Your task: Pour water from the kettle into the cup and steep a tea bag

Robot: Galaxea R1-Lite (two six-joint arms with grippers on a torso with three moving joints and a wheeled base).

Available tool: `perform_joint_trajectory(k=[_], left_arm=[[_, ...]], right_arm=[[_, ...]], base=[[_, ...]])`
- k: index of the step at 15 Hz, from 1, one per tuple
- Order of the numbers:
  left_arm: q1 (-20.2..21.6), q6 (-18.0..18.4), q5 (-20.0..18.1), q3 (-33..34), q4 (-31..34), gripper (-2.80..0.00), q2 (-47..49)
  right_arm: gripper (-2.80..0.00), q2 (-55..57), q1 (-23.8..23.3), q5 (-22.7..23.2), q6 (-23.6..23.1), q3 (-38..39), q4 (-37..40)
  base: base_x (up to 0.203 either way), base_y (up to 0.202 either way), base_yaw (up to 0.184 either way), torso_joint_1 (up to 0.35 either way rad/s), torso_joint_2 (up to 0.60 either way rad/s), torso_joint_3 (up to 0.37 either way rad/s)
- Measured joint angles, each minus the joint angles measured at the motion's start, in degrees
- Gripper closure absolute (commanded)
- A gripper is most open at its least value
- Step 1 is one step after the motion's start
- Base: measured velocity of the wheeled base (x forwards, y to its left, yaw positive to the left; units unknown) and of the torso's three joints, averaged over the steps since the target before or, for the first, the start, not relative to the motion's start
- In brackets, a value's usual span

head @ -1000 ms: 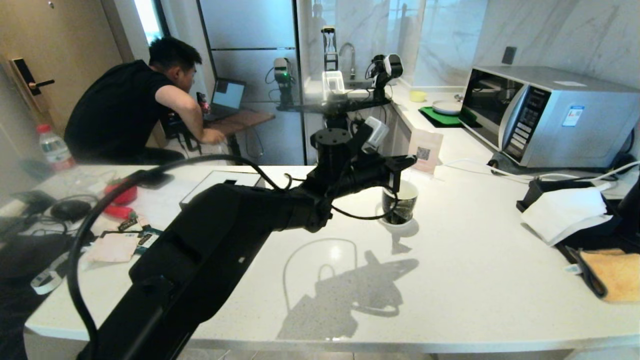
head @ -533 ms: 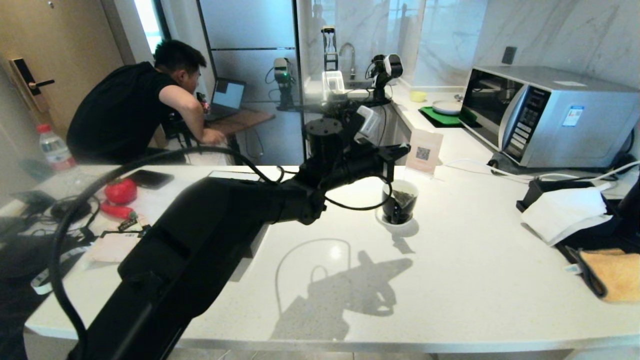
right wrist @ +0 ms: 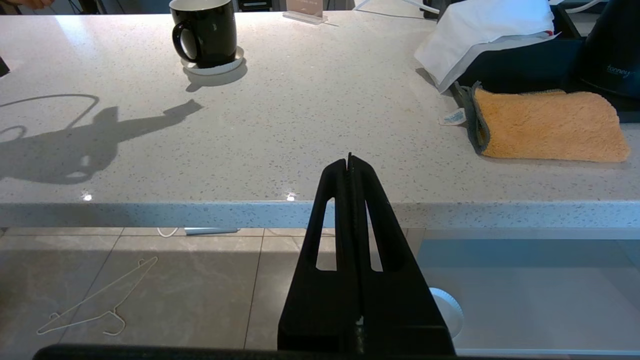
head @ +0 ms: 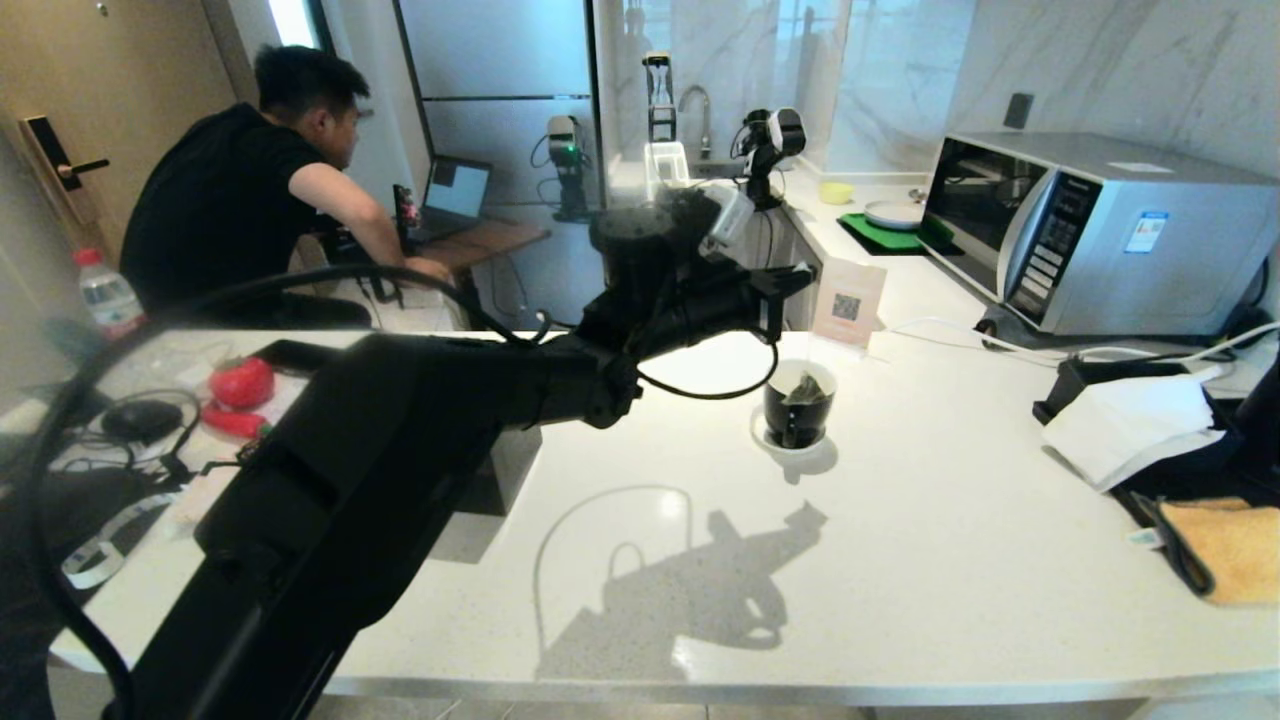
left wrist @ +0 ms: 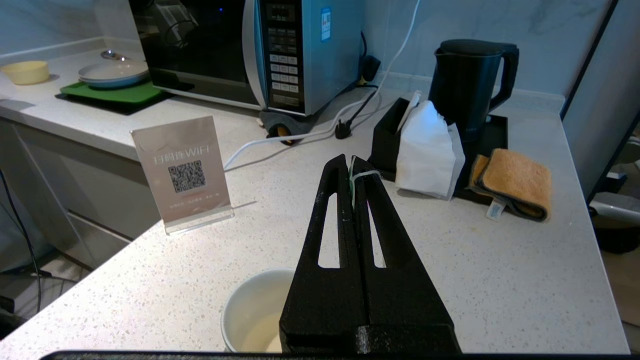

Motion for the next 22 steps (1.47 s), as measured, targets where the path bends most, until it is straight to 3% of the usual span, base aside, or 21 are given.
perform_joint_trajectory(k=[22], left_arm=[[-0.45, 0.09, -0.44, 0.0, -0.83, 0.0, 1.96]], right_arm=[[0.0, 0.0, 0.0, 0.01, 0.02, 0.0, 0.04]], base=[[0.0, 0.0, 0.0, 0.0, 0.0, 0.0]])
